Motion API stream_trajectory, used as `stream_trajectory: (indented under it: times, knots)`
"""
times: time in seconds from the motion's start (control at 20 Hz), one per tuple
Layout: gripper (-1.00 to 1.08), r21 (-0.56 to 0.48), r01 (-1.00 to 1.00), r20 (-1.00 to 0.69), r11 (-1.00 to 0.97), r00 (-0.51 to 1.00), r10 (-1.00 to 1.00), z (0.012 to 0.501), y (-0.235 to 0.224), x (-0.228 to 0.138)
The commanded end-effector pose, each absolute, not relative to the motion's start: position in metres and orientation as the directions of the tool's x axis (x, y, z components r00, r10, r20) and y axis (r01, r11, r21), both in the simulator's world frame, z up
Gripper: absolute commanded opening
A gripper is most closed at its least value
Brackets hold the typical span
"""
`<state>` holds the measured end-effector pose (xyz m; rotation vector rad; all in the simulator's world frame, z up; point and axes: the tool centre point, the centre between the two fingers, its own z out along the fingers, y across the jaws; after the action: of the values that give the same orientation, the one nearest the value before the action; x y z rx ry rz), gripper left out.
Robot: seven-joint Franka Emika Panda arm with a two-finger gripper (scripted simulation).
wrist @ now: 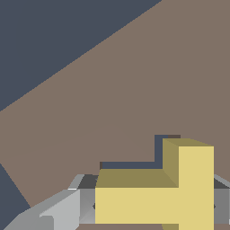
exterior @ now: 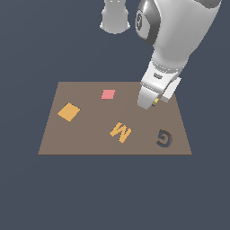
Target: Insert a designated object into the corresponding slot on a board.
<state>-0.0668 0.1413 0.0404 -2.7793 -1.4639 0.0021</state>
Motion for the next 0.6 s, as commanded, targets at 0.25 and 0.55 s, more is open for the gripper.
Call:
stream_trajectory:
  times: [0.25, 0.55]
  knots:
    - [-1.0, -0.001, 0.825, -0.001, -0.566, 0.566, 0.825, 0.0311, 0.1417, -0.0675]
    - [1.0, 0.0, 0.825, -0.001, -0.565, 0.565, 0.825, 0.0306, 0.1421, -0.0676]
